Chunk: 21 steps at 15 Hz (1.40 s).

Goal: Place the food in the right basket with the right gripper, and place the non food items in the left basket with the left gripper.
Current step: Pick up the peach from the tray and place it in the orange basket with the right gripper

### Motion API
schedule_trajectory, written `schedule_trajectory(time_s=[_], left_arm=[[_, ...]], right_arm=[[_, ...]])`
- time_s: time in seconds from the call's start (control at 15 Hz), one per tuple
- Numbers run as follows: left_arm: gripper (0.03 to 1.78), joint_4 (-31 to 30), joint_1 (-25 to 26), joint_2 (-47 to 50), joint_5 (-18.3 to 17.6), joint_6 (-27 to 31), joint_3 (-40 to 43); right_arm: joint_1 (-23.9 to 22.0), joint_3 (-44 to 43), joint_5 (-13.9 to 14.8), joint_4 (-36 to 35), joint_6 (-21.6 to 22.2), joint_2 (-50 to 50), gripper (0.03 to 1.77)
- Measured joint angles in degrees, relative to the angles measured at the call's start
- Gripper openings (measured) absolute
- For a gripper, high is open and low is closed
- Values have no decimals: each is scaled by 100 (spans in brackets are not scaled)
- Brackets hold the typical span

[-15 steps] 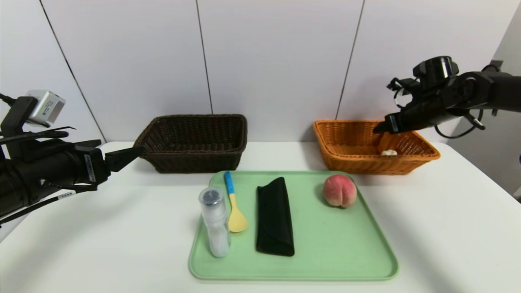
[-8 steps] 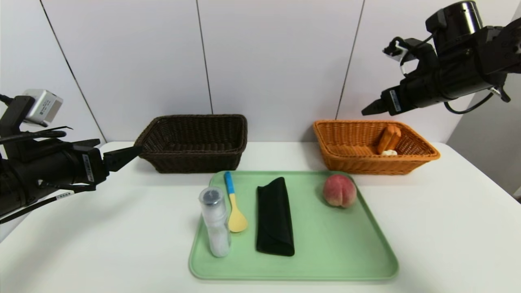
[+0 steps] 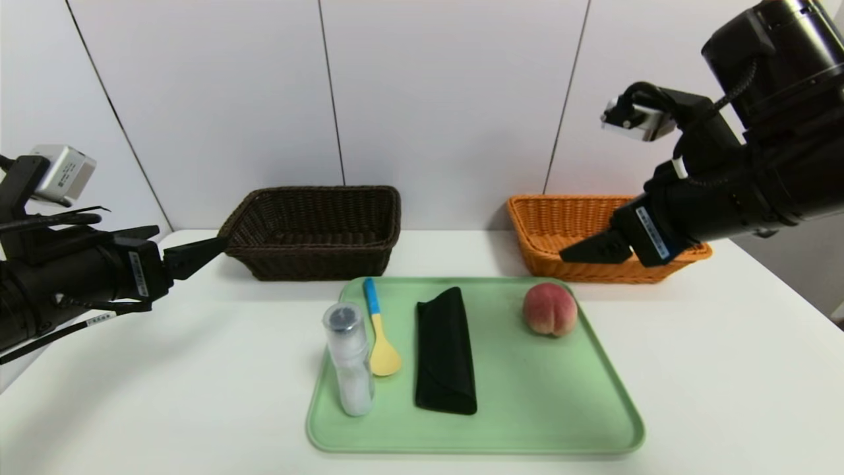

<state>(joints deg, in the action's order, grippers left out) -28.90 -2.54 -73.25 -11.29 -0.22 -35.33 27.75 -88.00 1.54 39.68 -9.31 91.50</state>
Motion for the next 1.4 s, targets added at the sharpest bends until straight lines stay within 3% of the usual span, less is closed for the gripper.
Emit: schedule_trajectory(time_s=[0.47,1.07,1.4], left_arm=[[169,-26,-74,-218,16,1,-129],[169,-28,-90,-321,11,-2,-160],[169,-22,-90,-316,11,0,-138]], right_arm=[[163,1003,13,133,6,-289,169],[63,1028,89,-639,223,844,170],[-57,975,330,-708,201,1291,170]])
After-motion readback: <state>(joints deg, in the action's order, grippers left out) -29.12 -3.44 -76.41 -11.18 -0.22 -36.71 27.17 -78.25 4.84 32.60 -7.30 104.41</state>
